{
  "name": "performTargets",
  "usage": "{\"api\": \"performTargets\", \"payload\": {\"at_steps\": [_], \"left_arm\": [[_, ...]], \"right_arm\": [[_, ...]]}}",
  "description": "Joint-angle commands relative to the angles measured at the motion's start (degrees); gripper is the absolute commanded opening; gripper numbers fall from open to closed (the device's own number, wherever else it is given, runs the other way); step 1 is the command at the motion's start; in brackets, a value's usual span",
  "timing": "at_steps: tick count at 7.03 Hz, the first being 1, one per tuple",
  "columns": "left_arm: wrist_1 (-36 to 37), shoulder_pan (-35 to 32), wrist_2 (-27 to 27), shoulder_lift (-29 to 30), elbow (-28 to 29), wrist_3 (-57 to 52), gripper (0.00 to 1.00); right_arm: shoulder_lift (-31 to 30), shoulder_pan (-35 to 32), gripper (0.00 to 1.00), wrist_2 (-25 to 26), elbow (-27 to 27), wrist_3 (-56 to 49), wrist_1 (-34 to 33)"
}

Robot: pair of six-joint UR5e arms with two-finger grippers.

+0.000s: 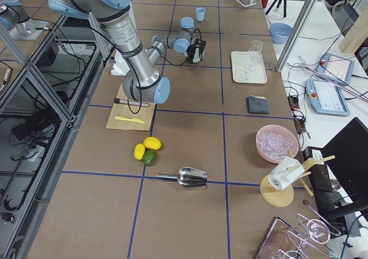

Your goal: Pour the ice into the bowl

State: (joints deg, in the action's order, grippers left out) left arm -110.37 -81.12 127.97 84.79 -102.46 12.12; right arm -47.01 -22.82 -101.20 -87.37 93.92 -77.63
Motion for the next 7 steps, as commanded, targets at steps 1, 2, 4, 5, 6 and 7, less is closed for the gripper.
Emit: {"api": "performTargets", "payload": {"at_steps": [1, 2, 4, 5, 6, 7], "left_arm": [[-0.02, 0.00, 0.00, -0.15, 0.33, 0.10, 1.00], [-0.02, 0.00, 0.00, -0.85, 0.42, 0.01, 1.00], [-0.20, 0.00, 0.09, -1.30, -0.02, 0.01, 1.00], [-0.20, 0.00, 0.00, -1.30, 0.33, 0.10, 1.00], [-0.20, 0.00, 0.00, -1.38, 0.16, 0.19, 1.00], [-0.20, 0.00, 0.00, -1.38, 0.16, 0.19, 1.00]], "right_arm": [[-1.84, -1.26, 0.00, -0.66, -4.26, -0.32, -0.33], [-5.43, -1.96, 0.00, -0.75, -8.91, -0.32, -0.24], [-13.42, -5.46, 0.00, -4.07, -17.88, -0.93, -0.07], [-18.33, -6.36, 0.00, -4.70, -21.23, -4.41, 0.37], [-23.25, -7.76, 0.00, -4.80, -23.96, -8.97, 0.64], [-30.61, -10.12, 0.00, -5.06, -26.68, -15.02, 1.77]]}}
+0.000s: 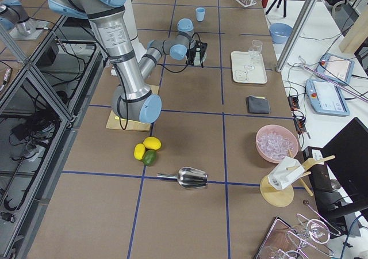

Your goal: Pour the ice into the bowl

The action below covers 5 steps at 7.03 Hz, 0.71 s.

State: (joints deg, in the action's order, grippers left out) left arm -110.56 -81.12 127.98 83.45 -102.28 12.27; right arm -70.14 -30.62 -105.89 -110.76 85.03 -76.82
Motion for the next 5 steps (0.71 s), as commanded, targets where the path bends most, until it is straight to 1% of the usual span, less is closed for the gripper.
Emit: {"api": "performTargets", "payload": {"at_steps": [1, 2, 3, 4, 5], "left_arm": [[-0.01, 0.09, -0.01, 0.05, -0.11, 0.99, 1.00], [0.08, 0.09, -0.01, 0.14, -0.20, 2.39, 1.00], [0.08, 0.09, -0.01, 0.14, -0.29, 2.41, 1.00], [0.08, 0.09, -0.01, 0.14, -0.29, 2.41, 1.00], [0.08, 0.09, 0.08, 0.14, -0.37, 2.41, 1.00]], "right_arm": [[-15.39, -6.08, 0.00, -1.85, -3.58, -12.46, 7.41], [-21.39, -10.99, 0.00, -7.78, -1.24, -16.27, 16.09], [-25.45, -16.35, 0.00, -14.54, 3.14, -20.83, 23.49], [-28.10, -20.32, 0.00, -17.30, 7.62, -25.57, 29.65], [-29.34, -22.18, 0.00, -18.81, 9.23, -26.32, 31.45]]}}
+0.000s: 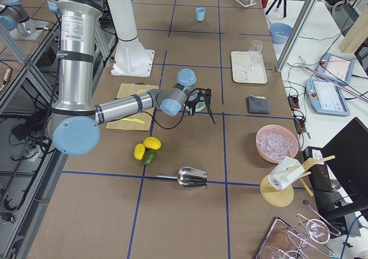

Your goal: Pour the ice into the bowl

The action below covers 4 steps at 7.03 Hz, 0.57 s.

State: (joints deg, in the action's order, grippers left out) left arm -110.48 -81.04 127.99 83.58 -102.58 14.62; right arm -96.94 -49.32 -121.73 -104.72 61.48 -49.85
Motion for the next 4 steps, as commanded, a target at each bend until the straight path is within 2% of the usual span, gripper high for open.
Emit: {"api": "performTargets", "payload": {"at_steps": [1, 4], "left_arm": [[0.01, 0.01, -0.02, 0.01, -0.34, 0.06, 1.00], [0.01, -0.08, 0.07, -0.08, -0.69, 0.06, 1.00]], "right_arm": [[-4.72, -3.93, 0.00, -3.24, 3.47, -5.55, 4.76], [-4.66, -3.68, 0.00, -3.69, 4.17, -5.32, 5.02]]}}
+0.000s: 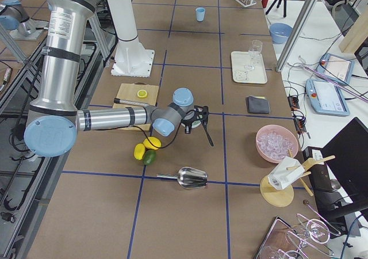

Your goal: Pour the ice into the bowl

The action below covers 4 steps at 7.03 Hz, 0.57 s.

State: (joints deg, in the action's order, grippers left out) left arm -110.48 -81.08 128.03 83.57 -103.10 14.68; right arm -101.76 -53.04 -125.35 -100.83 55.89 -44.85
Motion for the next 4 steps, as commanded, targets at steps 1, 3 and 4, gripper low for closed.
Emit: {"api": "performTargets", "payload": {"at_steps": [1, 3, 4], "left_arm": [[0.00, -0.04, 0.03, -0.07, -0.18, 0.00, 1.00], [0.00, -0.04, 0.03, -0.07, -0.18, 0.00, 1.00], [0.00, -0.04, 0.03, -0.07, -0.26, 0.00, 1.00]], "right_arm": [[0.59, 0.04, 0.00, -0.16, 1.06, 0.36, 0.03], [1.99, 0.13, 0.00, -0.07, 2.56, 0.36, 0.03], [2.70, 0.13, 0.00, -0.16, 2.83, 0.80, 0.03]]}}
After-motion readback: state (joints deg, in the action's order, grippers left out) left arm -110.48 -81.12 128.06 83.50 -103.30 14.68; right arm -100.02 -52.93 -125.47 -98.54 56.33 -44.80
